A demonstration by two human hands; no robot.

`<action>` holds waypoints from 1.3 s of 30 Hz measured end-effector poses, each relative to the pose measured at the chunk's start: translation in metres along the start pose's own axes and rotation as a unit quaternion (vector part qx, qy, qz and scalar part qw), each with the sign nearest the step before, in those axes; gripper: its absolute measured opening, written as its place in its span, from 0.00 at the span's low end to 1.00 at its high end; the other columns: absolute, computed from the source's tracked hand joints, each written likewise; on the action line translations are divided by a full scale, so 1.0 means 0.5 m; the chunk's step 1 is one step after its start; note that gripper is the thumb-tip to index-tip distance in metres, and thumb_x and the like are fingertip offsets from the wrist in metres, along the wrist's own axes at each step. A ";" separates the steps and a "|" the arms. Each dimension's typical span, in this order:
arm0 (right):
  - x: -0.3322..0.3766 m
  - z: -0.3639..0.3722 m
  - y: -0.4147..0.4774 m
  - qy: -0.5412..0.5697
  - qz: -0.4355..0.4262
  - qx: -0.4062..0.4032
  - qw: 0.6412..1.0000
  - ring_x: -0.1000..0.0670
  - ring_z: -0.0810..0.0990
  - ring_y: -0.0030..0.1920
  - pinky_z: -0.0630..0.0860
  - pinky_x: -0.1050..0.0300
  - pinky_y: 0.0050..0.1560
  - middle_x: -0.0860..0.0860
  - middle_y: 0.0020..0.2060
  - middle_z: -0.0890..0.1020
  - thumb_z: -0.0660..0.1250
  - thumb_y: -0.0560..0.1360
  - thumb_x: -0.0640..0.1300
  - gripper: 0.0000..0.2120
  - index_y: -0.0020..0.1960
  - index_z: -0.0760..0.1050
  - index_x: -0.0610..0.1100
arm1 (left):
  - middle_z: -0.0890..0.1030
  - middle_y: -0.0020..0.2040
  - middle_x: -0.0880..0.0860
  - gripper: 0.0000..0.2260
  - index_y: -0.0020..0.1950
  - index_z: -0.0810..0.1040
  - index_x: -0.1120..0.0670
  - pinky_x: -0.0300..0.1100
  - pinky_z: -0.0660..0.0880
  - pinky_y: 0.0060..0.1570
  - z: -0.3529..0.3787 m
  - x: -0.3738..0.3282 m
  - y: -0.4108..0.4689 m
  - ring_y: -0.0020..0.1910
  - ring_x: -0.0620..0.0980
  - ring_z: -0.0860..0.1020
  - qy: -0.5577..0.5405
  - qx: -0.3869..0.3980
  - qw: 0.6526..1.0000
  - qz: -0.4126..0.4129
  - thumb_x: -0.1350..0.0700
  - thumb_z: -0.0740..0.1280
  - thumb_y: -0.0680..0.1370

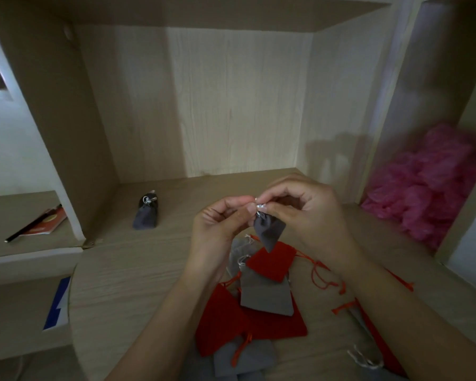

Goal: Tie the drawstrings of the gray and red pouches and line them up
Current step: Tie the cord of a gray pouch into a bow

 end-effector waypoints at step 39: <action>0.019 -0.038 0.013 -0.096 0.112 0.117 0.982 0.59 0.81 0.38 0.77 0.65 0.43 0.57 0.35 0.82 0.75 0.68 0.37 0.13 0.47 0.81 0.52 | 0.83 0.31 0.49 0.08 0.40 0.75 0.60 0.32 0.77 0.36 0.010 -0.020 -0.011 0.31 0.42 0.80 0.124 0.059 0.989 0.055 0.70 0.70 0.68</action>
Point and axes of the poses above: each hand's wrist, its own y-axis towards the middle knuckle, its own z-axis out of the palm, x = y × z, the point moved 1 cm from there along y, towards the middle knuckle
